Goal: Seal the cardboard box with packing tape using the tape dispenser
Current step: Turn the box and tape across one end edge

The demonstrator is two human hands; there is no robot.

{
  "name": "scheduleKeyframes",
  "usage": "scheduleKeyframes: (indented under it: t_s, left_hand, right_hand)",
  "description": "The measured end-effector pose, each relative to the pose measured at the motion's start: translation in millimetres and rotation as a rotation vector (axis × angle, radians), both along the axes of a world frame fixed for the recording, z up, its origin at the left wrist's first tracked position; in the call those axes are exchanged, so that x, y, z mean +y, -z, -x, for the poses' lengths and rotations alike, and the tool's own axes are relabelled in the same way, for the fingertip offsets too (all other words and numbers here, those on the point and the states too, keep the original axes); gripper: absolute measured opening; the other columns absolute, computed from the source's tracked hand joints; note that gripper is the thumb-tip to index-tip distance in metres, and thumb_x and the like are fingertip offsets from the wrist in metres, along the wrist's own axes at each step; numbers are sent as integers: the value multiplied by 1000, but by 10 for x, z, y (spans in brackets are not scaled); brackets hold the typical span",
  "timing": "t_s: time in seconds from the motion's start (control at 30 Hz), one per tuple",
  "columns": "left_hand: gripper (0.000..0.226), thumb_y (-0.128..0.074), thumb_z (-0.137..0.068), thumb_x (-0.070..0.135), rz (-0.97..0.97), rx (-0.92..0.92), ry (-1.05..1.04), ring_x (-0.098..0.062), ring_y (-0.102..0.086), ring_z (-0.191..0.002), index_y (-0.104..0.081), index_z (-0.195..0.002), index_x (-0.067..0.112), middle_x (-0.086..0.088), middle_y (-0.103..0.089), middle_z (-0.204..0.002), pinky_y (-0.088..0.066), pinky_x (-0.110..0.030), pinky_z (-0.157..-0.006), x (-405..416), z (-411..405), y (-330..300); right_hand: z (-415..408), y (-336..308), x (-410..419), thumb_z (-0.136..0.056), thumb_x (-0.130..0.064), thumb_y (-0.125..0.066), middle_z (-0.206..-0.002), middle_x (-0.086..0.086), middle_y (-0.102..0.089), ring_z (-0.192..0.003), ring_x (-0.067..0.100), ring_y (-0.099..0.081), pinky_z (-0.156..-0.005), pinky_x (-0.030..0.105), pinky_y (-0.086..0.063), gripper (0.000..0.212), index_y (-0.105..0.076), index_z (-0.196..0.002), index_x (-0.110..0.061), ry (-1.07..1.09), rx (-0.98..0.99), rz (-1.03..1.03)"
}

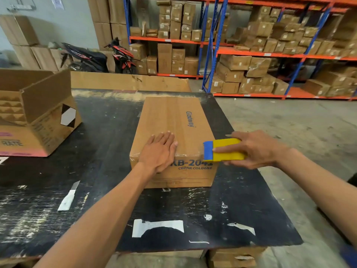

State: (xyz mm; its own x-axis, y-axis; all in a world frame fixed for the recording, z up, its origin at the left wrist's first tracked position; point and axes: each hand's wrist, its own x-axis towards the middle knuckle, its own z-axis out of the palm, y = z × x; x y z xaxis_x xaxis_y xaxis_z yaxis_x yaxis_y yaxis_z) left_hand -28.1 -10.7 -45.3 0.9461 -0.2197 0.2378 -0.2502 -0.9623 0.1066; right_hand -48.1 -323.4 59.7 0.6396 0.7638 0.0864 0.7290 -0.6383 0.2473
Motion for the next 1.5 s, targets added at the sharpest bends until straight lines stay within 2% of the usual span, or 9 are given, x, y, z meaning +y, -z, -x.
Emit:
scheduleKeyframes:
  t_s: [0.17, 0.3, 0.43, 0.53, 0.67, 0.77, 0.97, 1.1, 1.5]
  left_hand:
    - [66, -5, -103, 48, -35, -7, 16, -22, -24, -151, -26, -157, 15, -5, -26, -164, -16, -45, -123, 3, -3, -14]
    - [85, 6, -96, 60, -140, -18, 0, -34, -34, -145, -28, -154, 8, -20, -35, -157, -19, -54, -120, -171, 35, -184]
    - [79, -2, -98, 65, -203, -27, 276, -31, -8, -154, -5, -159, 16, -13, -6, -166, -6, -53, -123, -537, -16, -152]
    - [72, 3, -99, 61, -236, -3, 358, -24, -5, -154, 2, -159, 21, -7, -4, -167, -9, -50, -124, -531, -89, -49]
    - [68, -4, -103, 56, -231, -18, 372, -24, -12, -154, -4, -160, 20, -8, -12, -167, -13, -49, -124, -482, -124, -27]
    - [68, -6, -103, 56, -229, -36, 370, -24, -16, -153, -7, -160, 19, -8, -17, -166, -15, -49, -123, -487, -131, -11]
    - [70, -2, -102, 58, -213, -42, 386, -24, -16, -153, -6, -160, 19, -8, -15, -166, -16, -49, -123, -494, -161, -5]
    - [69, -2, -102, 58, -220, -47, 384, -24, -13, -153, -4, -159, 19, -8, -12, -166, -15, -49, -123, -482, -170, 13]
    - [74, -2, -100, 60, -251, -76, 386, -24, -18, -152, -10, -159, 15, -9, -19, -165, -18, -48, -123, -482, -184, 10]
  right_hand:
    - [-24, 83, -298, -83, -64, -57, -90, 2, -59, -53, 20, -56, -48, 24, -29, 52, -53, -134, -57, 28, -5, 18]
    - [-138, 115, -307, -85, -71, -39, -98, 4, -60, -65, 26, -61, -51, 33, -47, 52, -40, -136, -66, 30, -8, 32]
    - [-189, 123, -292, -84, -74, -33, -105, 4, -60, -70, 27, -62, -58, 39, -52, 52, -36, -136, -69, 41, 1, 9]
    - [-138, 154, -339, -86, -70, -40, -97, 2, -56, -67, 25, -58, -54, 38, -51, 53, -34, -138, -67, 30, 18, -18]
    - [-116, 116, -401, -86, -62, -53, -87, -9, -34, -60, 12, -38, -50, 27, -36, 52, -47, -138, -56, -10, 44, -73]
    - [-141, 104, -521, -85, -57, -58, -85, -8, -31, -60, 11, -33, -52, 26, -33, 51, -54, -136, -51, -23, 39, -92]
    - [-158, 165, -760, -85, -61, -52, -82, -7, -36, -54, 9, -30, -48, 24, -30, 56, -42, -141, -56, 34, 2, -74]
    - [-182, 298, -767, -86, -60, -49, -86, -3, -44, -57, 10, -30, -43, 29, -40, 61, -31, -145, -59, 69, 15, -75]
    - [-137, 297, -914, -89, -59, -56, -89, -7, -31, -56, 10, -30, -45, 27, -36, 61, -35, -146, -55, 29, 64, -105]
